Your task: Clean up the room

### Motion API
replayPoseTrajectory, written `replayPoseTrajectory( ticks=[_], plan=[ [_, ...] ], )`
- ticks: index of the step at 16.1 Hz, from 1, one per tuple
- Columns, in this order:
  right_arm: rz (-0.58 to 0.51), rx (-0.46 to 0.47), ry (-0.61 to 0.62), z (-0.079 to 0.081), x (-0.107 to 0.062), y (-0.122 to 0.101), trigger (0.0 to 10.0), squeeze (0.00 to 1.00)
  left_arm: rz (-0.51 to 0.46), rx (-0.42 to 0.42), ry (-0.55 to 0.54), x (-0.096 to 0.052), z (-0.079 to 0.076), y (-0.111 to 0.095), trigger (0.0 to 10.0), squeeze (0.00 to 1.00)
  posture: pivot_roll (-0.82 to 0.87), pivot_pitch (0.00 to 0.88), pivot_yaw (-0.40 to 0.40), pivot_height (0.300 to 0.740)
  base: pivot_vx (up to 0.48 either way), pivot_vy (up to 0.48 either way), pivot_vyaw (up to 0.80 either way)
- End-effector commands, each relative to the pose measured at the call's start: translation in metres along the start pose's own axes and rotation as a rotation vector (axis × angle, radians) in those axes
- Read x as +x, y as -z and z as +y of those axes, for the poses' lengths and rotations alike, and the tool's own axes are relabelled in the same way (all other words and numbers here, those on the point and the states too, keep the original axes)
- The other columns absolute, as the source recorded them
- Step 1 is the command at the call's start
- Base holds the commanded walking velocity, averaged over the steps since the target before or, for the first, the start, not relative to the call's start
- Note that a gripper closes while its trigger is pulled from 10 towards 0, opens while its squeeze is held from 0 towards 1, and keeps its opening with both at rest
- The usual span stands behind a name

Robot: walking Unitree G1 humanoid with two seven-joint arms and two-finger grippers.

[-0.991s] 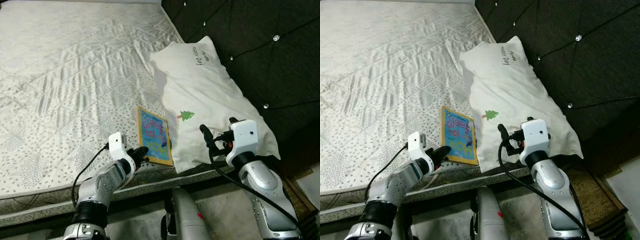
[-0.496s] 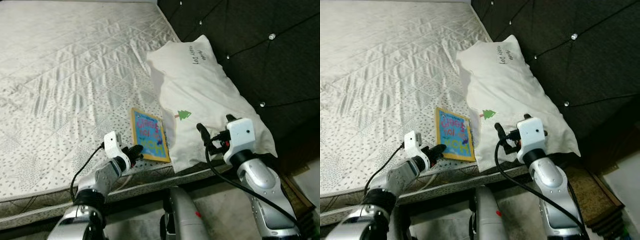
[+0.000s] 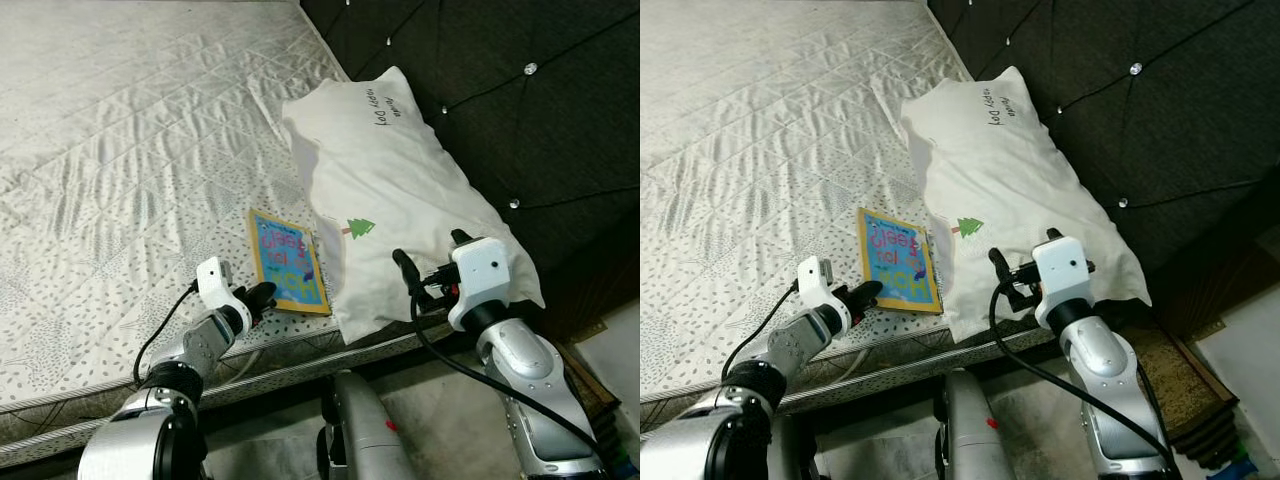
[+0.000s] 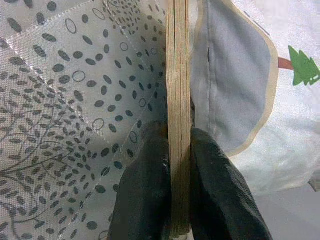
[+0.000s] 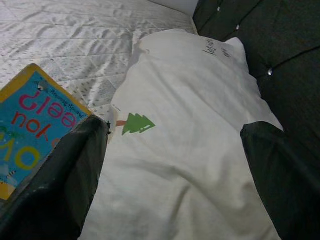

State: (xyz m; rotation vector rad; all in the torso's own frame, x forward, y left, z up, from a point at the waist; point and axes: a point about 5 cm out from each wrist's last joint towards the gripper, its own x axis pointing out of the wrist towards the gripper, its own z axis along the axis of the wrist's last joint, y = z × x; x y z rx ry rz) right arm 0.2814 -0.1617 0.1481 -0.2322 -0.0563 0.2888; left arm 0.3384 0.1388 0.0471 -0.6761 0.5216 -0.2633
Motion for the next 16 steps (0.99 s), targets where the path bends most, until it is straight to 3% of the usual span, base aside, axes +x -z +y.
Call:
replayPoseTrajectory(
  ticks=[1, 11, 12, 13, 16],
  plan=[
    [-0.002, -0.016, 0.002, -0.003, -0.003, 0.000, 10.0, 0.00, 0.046, 0.003, 0.014, 0.002, -0.003, 0.010, 10.0, 0.00, -0.29, 0.162, -0.149, 0.600, 0.000, 0.000, 0.00],
    [0.009, -0.020, 0.003, -0.003, -0.007, 0.001, 10.0, 0.00, 0.082, -0.048, 0.124, 0.012, -0.027, 0.017, 10.0, 0.00, -0.30, 0.180, -0.150, 0.600, 0.000, 0.000, 0.00],
    [0.010, -0.020, 0.003, -0.003, -0.007, 0.001, 10.0, 0.00, 0.078, -0.049, 0.122, 0.012, -0.026, 0.015, 10.0, 0.23, -0.30, 0.180, -0.150, 0.600, 0.000, 0.000, 0.00],
    [0.011, -0.020, 0.003, -0.003, -0.008, 0.001, 10.0, 0.00, 0.070, -0.045, 0.116, 0.012, -0.025, 0.014, 10.0, 1.00, -0.30, 0.185, -0.151, 0.600, 0.000, 0.000, 0.00],
    [0.015, -0.021, 0.003, -0.003, -0.009, 0.002, 10.0, 0.00, 0.019, -0.037, 0.068, 0.009, -0.017, 0.005, 10.0, 1.00, -0.30, 0.186, -0.150, 0.600, 0.000, 0.000, 0.00]
  ],
)
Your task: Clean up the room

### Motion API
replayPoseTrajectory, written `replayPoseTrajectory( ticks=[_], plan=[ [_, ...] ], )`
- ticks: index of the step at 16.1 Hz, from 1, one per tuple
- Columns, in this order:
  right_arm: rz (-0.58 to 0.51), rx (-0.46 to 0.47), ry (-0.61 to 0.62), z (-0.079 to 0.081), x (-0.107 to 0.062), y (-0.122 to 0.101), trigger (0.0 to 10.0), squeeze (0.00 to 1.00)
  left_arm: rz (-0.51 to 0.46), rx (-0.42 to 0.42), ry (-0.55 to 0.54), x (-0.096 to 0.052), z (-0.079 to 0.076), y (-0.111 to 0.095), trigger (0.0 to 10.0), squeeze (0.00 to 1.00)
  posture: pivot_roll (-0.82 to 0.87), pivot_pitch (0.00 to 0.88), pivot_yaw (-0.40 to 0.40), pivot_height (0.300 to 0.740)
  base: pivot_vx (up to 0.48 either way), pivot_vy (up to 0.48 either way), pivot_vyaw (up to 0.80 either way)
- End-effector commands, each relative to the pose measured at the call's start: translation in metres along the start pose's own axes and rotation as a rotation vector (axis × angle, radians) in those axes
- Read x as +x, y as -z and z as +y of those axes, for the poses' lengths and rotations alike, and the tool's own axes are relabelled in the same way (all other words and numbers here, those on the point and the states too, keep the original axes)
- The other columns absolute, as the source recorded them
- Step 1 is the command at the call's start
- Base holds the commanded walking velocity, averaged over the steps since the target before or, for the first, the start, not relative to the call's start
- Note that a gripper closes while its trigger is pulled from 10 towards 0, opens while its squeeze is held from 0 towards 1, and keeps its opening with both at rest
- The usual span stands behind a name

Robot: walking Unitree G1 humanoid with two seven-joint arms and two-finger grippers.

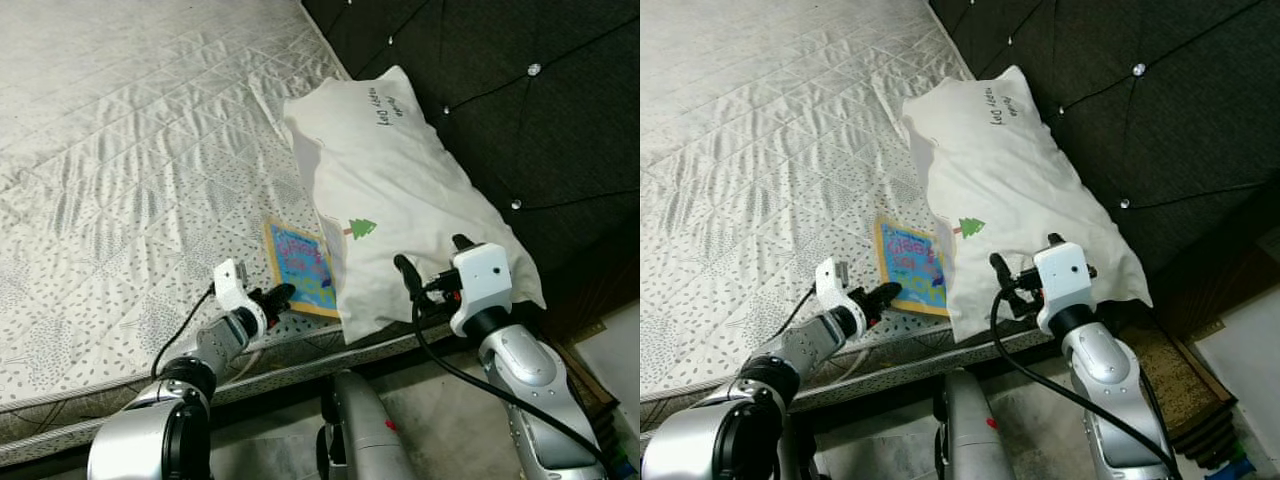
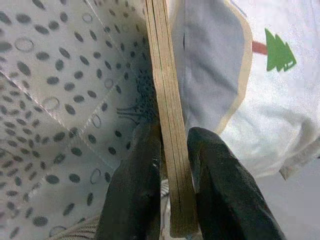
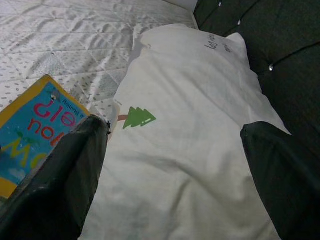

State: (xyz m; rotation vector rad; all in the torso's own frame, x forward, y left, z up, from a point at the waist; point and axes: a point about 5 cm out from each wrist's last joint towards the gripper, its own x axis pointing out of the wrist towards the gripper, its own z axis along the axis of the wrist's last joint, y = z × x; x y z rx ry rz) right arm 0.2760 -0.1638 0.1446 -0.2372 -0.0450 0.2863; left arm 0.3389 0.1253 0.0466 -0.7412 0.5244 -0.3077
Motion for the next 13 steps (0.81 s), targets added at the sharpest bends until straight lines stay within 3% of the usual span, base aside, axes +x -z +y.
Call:
replayPoseTrajectory(
  ticks=[1, 7, 13],
  plan=[
    [0.003, -0.019, 0.003, -0.003, -0.003, -0.001, 10.0, 0.00, -0.007, 0.016, -0.011, 0.002, -0.003, -0.004, 10.0, 1.00, -0.30, 0.186, -0.150, 0.600, 0.000, 0.000, 0.00],
    [-0.002, -0.026, -0.001, -0.003, 0.000, -0.001, 10.0, 0.00, -0.024, 0.023, -0.045, -0.001, 0.004, -0.007, 10.0, 1.00, -0.30, 0.181, -0.154, 0.600, 0.000, 0.000, 0.00],
    [-0.009, -0.026, -0.003, 0.000, 0.003, -0.001, 10.0, 0.00, 0.030, 0.024, -0.049, -0.002, 0.006, 0.020, 10.0, 1.00, -0.28, 0.179, -0.144, 0.600, 0.000, 0.000, 0.00]
  ],
)
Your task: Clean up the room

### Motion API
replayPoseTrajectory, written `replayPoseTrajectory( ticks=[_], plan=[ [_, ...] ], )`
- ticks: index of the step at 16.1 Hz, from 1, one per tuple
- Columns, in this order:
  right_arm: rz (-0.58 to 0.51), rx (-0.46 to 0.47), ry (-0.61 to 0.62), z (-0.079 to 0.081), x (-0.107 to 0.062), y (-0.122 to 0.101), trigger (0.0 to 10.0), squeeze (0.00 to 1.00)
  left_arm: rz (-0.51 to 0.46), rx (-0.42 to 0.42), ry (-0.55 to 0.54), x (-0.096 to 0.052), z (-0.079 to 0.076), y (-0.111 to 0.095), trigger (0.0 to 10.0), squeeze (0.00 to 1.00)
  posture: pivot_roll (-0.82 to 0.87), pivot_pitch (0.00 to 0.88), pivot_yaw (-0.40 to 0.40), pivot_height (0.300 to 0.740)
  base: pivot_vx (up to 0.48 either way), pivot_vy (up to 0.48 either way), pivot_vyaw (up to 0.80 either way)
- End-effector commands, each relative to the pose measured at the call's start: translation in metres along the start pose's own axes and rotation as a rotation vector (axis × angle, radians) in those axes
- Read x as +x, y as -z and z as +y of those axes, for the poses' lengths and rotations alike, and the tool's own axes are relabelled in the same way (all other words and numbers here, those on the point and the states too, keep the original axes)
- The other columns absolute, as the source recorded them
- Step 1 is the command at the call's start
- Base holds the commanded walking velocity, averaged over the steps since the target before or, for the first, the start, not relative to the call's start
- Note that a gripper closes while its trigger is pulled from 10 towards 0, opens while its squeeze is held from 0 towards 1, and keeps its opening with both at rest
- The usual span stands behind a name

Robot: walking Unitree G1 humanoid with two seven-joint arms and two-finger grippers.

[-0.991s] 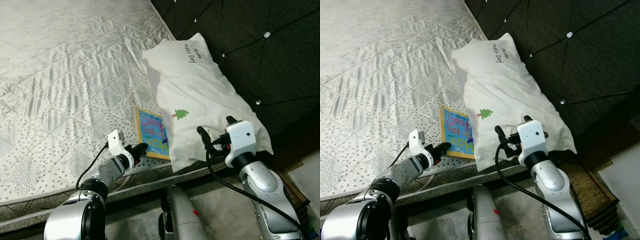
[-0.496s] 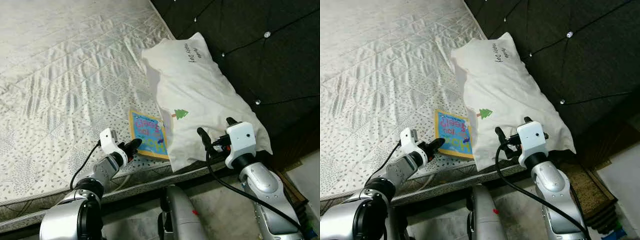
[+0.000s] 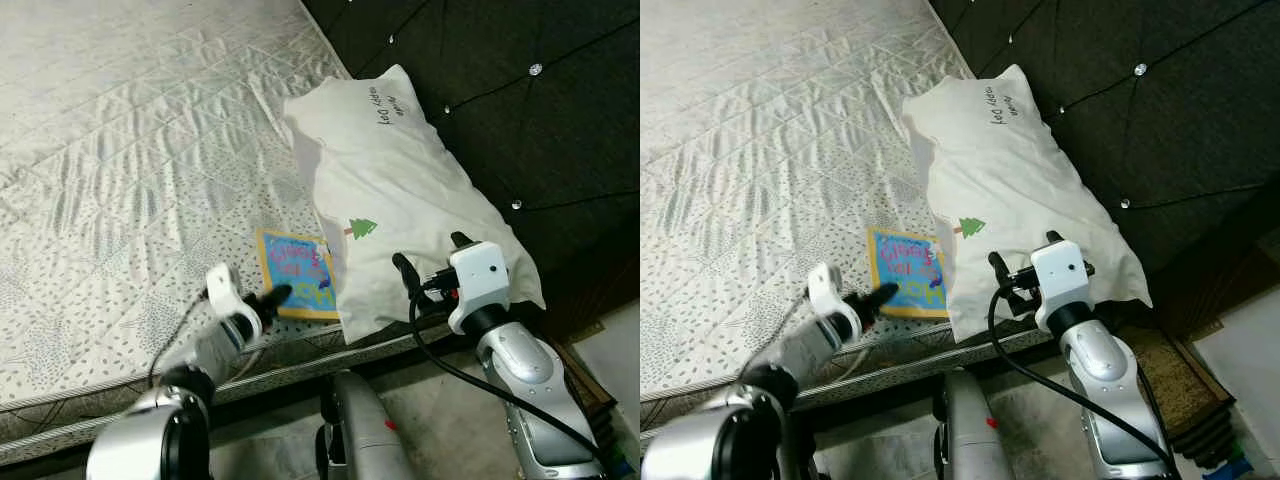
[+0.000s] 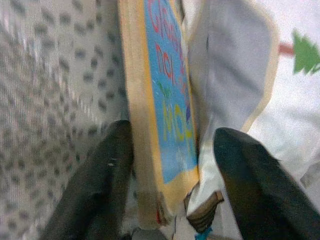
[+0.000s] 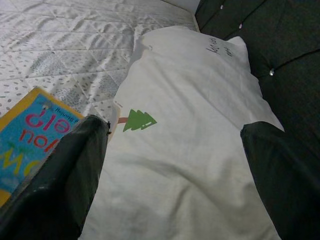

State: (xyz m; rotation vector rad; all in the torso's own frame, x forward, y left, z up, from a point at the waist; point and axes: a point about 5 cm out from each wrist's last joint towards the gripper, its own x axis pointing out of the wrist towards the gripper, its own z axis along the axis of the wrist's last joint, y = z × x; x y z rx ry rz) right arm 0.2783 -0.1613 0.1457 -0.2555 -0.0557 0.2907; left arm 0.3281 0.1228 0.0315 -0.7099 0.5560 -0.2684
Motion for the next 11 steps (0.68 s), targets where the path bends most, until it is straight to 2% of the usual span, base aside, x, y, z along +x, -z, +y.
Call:
replayPoseTrajectory(
  ticks=[1, 3, 7, 11],
  plan=[
    [0.000, -0.006, -0.001, -0.001, -0.001, 0.002, 10.0, 0.00, 0.035, 0.037, -0.013, 0.000, 0.000, 0.010, 10.0, 1.00, -0.28, 0.179, -0.143, 0.600, 0.000, 0.000, 0.00],
    [0.001, -0.003, -0.002, 0.001, 0.000, 0.003, 10.0, 0.00, 0.077, 0.075, -0.017, -0.001, 0.002, 0.022, 10.0, 1.00, -0.27, 0.178, -0.135, 0.600, 0.000, 0.000, 0.00],
    [-0.006, 0.003, 0.004, 0.002, 0.001, 0.003, 10.0, 0.00, 0.100, 0.122, -0.027, -0.005, 0.006, 0.022, 10.0, 1.00, -0.26, 0.175, -0.120, 0.600, 0.000, 0.000, 0.00],
    [-0.003, 0.005, 0.006, 0.003, 0.001, 0.006, 10.0, 0.00, 0.036, 0.127, -0.097, -0.013, 0.019, 0.010, 10.0, 1.00, -0.25, 0.177, -0.118, 0.600, 0.000, 0.000, 0.00]
  ],
)
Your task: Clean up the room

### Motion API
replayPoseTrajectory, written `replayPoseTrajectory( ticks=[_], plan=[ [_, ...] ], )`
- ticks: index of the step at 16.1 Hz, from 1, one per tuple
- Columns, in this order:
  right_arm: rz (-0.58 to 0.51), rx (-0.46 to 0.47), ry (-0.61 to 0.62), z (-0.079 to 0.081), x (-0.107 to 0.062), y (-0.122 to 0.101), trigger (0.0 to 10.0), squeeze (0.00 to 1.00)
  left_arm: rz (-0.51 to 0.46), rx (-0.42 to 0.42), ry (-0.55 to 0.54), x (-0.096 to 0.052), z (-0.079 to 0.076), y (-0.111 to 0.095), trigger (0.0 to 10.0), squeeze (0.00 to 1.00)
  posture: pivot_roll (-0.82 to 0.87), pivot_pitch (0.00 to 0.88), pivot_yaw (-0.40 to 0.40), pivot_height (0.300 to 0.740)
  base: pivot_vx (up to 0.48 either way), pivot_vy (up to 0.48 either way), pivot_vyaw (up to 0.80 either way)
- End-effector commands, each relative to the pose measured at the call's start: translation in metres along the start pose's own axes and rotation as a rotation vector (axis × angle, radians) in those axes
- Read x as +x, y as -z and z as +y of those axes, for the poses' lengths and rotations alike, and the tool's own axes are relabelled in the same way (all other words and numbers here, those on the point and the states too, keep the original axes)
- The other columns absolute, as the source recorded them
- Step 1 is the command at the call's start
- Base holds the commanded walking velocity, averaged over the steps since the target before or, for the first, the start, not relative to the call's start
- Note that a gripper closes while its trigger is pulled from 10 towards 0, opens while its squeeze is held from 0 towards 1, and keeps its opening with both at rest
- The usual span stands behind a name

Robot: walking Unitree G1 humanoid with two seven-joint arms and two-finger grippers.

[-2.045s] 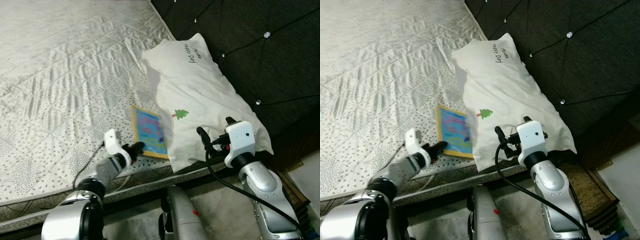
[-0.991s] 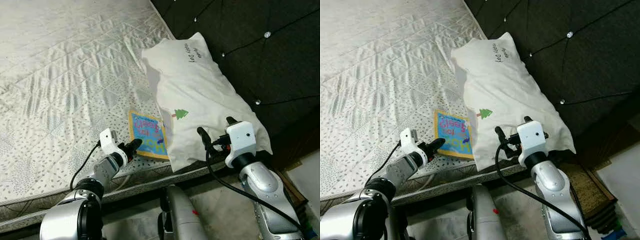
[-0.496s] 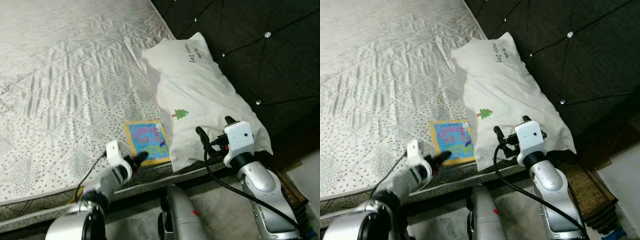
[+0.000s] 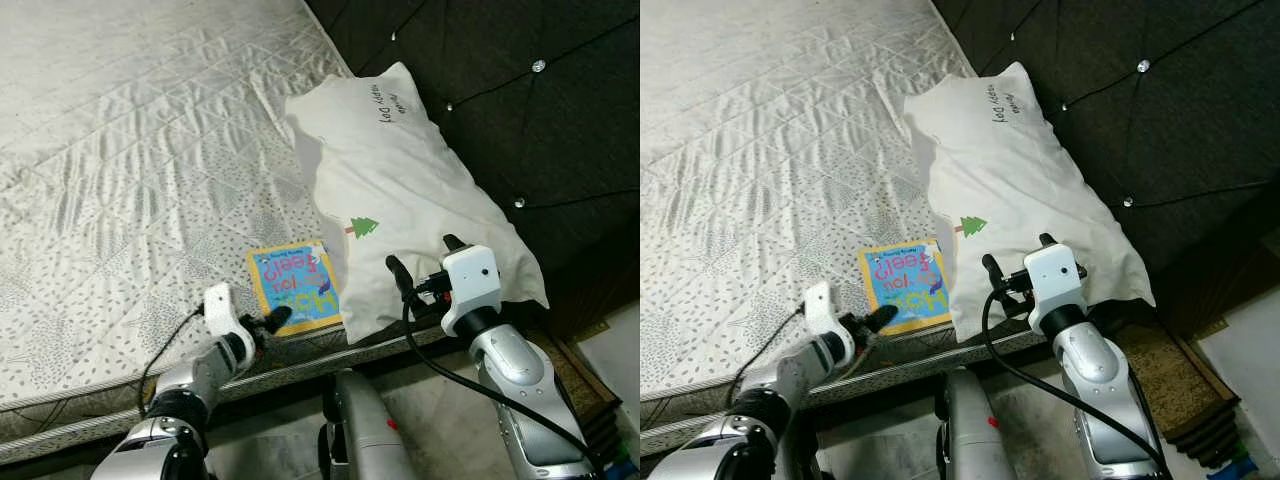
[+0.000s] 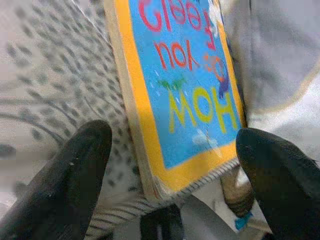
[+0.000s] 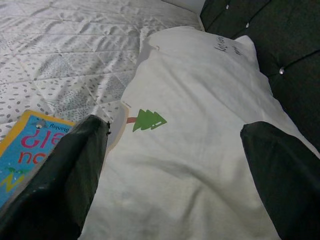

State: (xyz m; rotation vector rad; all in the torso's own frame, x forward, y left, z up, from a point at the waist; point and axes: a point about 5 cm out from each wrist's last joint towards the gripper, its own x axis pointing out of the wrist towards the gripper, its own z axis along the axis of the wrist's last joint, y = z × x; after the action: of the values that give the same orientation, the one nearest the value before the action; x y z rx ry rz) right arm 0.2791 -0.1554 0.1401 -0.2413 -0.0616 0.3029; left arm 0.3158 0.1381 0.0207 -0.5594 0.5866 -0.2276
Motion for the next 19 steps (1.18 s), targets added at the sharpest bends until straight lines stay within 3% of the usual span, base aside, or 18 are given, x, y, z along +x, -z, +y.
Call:
replayPoseTrajectory(
  ticks=[1, 3, 5, 7, 11, 12, 15, 19],
  plan=[
    [0.004, -0.008, 0.013, -0.003, -0.001, 0.002, 10.0, 0.00, 0.000, 0.016, -0.025, -0.002, 0.003, 0.003, 10.0, 1.00, -0.24, 0.170, -0.119, 0.600, 0.000, 0.000, 0.00],
    [0.001, -0.011, 0.013, -0.005, 0.001, 0.002, 10.0, 0.00, -0.048, 0.046, -0.097, -0.007, 0.014, -0.005, 10.0, 1.00, -0.24, 0.166, -0.120, 0.600, 0.000, 0.000, 0.00],
    [0.000, -0.013, 0.012, -0.006, 0.002, 0.002, 10.0, 0.00, -0.089, 0.123, -0.109, -0.010, 0.012, -0.012, 10.0, 1.00, -0.24, 0.164, -0.121, 0.600, 0.000, 0.000, 0.00],
    [-0.001, -0.014, 0.011, -0.006, 0.002, 0.002, 10.0, 0.00, -0.141, 0.165, -0.090, -0.014, 0.002, -0.017, 10.0, 1.00, -0.23, 0.162, -0.120, 0.600, 0.000, 0.000, 0.00],
    [-0.003, 0.008, -0.007, -0.002, 0.002, 0.004, 10.0, 0.00, -0.190, 0.281, -0.088, -0.041, -0.026, 0.004, 10.0, 1.00, -0.22, 0.165, -0.117, 0.600, 0.000, 0.000, 0.00],
    [-0.001, 0.026, -0.022, 0.000, 0.002, 0.005, 10.0, 0.00, -0.203, 0.347, -0.056, -0.049, -0.039, 0.008, 10.0, 1.00, -0.21, 0.168, -0.118, 0.600, 0.000, 0.000, 0.00],
    [-0.012, 0.039, -0.033, 0.008, 0.006, 0.004, 10.0, 0.00, -0.083, 0.403, 0.111, -0.042, -0.065, 0.023, 10.0, 1.00, -0.19, 0.175, -0.111, 0.600, 0.000, 0.000, 0.00],
    [-0.018, 0.040, -0.013, 0.007, 0.006, 0.003, 10.0, 0.00, 0.026, 0.464, 0.169, -0.025, -0.071, 0.028, 10.0, 1.00, -0.21, 0.184, -0.092, 0.600, 0.000, 0.000, 0.00]
  ],
)
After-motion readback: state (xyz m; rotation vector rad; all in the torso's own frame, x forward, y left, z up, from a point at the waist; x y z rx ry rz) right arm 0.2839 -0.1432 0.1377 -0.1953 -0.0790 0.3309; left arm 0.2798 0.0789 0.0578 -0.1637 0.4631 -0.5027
